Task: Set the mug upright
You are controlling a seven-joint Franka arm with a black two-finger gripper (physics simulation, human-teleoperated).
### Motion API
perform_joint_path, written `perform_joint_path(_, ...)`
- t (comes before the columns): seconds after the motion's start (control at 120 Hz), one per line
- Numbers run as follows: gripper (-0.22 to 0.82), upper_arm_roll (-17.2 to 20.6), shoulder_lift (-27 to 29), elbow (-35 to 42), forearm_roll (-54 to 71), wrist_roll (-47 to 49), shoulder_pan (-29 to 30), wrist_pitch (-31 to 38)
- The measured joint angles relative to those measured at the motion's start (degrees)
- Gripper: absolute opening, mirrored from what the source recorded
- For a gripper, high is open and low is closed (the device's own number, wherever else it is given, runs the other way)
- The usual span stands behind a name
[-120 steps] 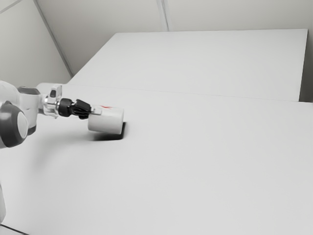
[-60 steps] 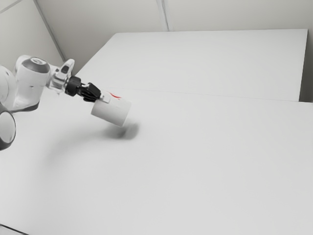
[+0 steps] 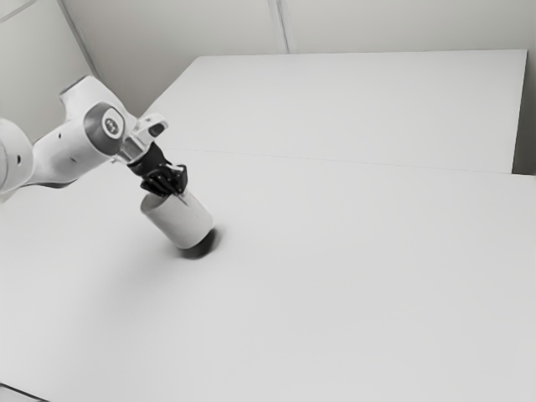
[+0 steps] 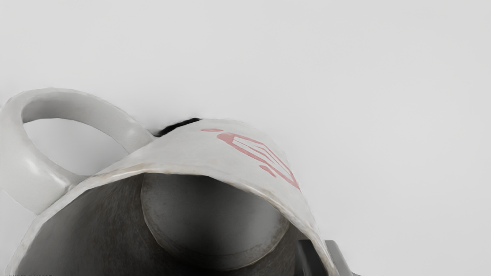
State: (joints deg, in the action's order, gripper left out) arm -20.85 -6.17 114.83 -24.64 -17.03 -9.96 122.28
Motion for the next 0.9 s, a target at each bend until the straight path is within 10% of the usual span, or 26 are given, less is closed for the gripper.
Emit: perform_joint_path(0.9,-0.18,-1.4,2.6,7.9,20.9,48.2,-9.0,6.6)
